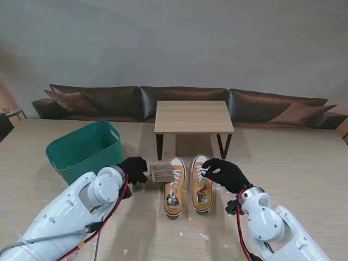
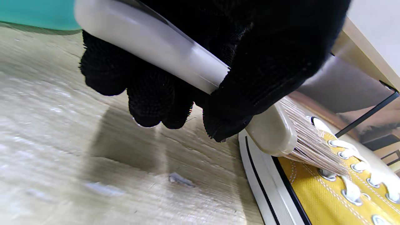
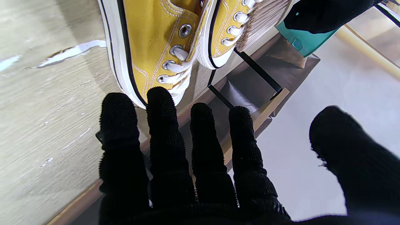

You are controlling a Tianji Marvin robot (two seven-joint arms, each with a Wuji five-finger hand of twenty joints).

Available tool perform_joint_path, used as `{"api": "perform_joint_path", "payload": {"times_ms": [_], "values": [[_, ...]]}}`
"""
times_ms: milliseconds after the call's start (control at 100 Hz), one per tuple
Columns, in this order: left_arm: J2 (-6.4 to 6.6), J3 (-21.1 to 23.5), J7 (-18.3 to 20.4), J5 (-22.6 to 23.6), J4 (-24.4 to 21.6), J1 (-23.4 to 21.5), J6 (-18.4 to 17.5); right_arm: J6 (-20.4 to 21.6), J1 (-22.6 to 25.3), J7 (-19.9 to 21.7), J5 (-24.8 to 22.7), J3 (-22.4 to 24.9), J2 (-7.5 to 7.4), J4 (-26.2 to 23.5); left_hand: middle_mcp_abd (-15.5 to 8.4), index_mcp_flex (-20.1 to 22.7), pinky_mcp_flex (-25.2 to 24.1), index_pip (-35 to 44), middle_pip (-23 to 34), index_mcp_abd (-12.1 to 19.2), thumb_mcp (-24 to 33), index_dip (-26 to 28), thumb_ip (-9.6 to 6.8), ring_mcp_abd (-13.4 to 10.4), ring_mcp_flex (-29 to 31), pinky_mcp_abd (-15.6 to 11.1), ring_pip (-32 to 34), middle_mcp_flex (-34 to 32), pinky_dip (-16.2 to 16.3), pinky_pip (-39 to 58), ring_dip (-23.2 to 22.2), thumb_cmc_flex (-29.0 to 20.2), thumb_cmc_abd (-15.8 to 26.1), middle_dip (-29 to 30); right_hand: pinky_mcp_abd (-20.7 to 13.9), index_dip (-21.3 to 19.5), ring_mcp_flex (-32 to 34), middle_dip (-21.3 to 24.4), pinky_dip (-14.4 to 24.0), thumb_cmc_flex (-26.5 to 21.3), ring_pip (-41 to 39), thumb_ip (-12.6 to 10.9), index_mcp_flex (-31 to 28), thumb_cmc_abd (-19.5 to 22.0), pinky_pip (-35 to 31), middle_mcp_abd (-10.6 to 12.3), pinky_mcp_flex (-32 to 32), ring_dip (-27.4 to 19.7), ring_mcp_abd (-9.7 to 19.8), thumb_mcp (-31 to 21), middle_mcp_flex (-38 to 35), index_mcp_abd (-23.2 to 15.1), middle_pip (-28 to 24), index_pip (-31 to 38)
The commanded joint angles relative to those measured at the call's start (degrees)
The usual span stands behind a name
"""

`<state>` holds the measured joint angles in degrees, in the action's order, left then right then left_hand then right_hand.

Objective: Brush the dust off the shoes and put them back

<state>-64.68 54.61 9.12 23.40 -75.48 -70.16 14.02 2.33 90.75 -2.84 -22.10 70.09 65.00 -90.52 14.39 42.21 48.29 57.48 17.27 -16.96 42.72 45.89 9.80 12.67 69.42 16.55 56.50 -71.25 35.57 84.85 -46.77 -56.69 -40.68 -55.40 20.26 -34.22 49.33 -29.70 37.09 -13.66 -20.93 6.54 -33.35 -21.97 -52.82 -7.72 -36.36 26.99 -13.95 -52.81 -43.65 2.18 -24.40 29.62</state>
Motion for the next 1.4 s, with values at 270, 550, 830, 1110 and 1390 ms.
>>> {"api": "perform_joint_path", "payload": {"times_ms": [270, 550, 830, 1110, 1390], "values": [[2.22, 4.39, 3.25, 5.42, -6.1, -5.48, 1.58, -0.13, 0.02, 1.49, 0.3, -0.34, -0.02, 0.17, 3.0, 3.96, 1.1, 6.04, 0.45, 2.54, 3.33, 1.27, -1.21, -2.68, 2.69, -1.12, 1.66, -3.1, -0.13, 2.34, 0.09, -5.46, 1.24, 0.4, 1.79, 0.83, 0.48, 0.22, 0.62, 0.53, -0.58, -1.64, 1.35, 1.88, -1.11, -1.06, 14.49, 0.41, -0.45, 1.75, -0.6, 0.09, -0.29, 0.34], [3.33, 9.2, 5.85, 8.95, -13.76, -9.28, -0.34, -0.43, -0.31, 1.43, 0.32, -0.68, 0.02, 0.48, 2.75, 4.04, 1.17, 6.04, 0.41, 2.87, 3.22, 1.3, -1.2, -3.02, 2.77, -1.6, 1.43, -3.18, -0.19, 2.13, 0.18, -5.35, 1.17, 0.5, 1.8, 0.84, 0.45, 0.22, 0.66, 0.44, -0.58, -1.67, 1.29, 2.01, -1.09, -1.09, 14.5, 0.41, -0.5, 1.88, -0.55, 0.11, -0.26, 0.26], [2.12, 7.27, 3.59, 2.92, -13.34, -6.7, -1.89, -0.5, -0.38, 1.74, 0.4, -0.89, -0.03, 0.64, 2.95, 4.18, 1.39, 5.94, 0.41, 2.69, 3.2, 1.25, -1.15, -2.85, 2.83, -1.37, 1.56, -3.31, -0.22, 2.06, 0.18, -5.38, 1.09, 0.63, 1.74, 0.81, 0.39, 0.22, 0.69, 0.45, -0.59, -1.67, 1.3, 2.13, -1.08, -1.06, 14.5, 0.4, -0.46, 2.04, -0.5, 0.16, -0.27, 0.22], [-0.03, 0.26, 0.74, -3.37, -4.12, 0.7, -2.84, -0.91, -0.68, 1.69, 0.61, -1.13, 0.03, 1.02, 3.09, 4.32, 1.49, 5.81, 0.44, 2.53, 3.28, 1.29, -1.12, -2.66, 2.85, -0.93, 1.74, -3.48, -0.2, 2.05, 0.22, -5.4, 0.94, 0.77, 1.75, 0.79, 0.38, 0.21, 0.7, 0.34, -0.61, -1.68, 1.28, 2.08, -1.06, -1.15, 14.57, 0.4, -0.58, 2.07, -0.48, 0.17, -0.3, 0.22], [-0.97, -3.67, 0.16, -4.63, 2.69, 3.89, -1.56, -0.78, -0.9, 1.86, 0.75, -1.38, 0.02, 1.39, 3.12, 4.34, 1.47, 5.73, 0.47, 2.49, 3.39, 1.4, -1.07, -2.67, 2.81, -0.88, 1.79, -3.42, -0.19, 2.09, 0.34, -5.35, 0.88, 0.85, 1.72, 0.8, 0.45, 0.22, 0.72, 0.36, -0.64, -1.67, 1.36, 2.18, -1.05, -1.04, 14.57, 0.4, -0.48, 2.18, -0.42, 0.18, -0.28, 0.17]]}}
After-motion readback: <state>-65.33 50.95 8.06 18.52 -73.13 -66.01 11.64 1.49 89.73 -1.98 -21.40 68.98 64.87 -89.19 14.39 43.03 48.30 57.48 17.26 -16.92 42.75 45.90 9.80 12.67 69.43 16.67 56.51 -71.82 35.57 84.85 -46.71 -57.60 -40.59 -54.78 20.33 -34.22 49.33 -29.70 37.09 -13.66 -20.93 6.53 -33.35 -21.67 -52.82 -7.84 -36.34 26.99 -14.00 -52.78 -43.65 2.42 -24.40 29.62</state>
